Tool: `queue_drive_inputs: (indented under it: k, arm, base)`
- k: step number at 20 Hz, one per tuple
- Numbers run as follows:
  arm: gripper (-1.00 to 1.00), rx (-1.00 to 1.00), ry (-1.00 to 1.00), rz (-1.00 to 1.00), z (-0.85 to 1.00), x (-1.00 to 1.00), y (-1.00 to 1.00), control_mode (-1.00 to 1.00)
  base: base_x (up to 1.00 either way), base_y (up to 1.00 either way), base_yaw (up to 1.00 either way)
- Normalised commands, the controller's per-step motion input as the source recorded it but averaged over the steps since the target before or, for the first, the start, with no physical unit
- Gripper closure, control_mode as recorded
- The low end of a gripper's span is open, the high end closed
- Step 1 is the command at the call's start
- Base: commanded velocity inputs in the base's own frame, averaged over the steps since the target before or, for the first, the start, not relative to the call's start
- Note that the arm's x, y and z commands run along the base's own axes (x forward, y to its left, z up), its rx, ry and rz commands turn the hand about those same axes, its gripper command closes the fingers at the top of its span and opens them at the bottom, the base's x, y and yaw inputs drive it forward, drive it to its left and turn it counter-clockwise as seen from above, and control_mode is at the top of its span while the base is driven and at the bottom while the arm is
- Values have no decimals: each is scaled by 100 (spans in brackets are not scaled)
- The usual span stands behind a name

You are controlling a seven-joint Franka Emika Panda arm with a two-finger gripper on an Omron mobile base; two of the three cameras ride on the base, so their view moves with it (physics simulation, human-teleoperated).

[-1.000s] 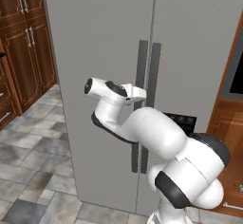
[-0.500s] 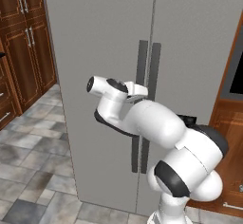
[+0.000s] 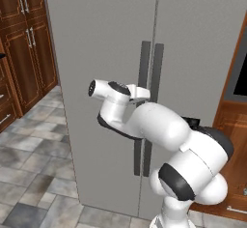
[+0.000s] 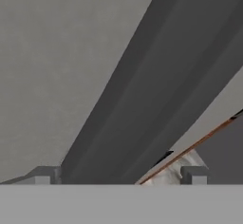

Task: Move the hot dog bun to the plate on the dining table and place the condiment next to that plate. Then navigate to the fridge and take the sausage and place it on the plate as well.

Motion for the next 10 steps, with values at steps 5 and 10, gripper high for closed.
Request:
queue_drive_inputs:
  k: [5, 10]
  arm:
    - [-100, 0, -6, 0, -14, 20, 0, -100]
    - [-100, 1, -2, 3, -30, 37, 0, -100]
  base:
    - [0, 0, 0]
    - [0, 0, 0]
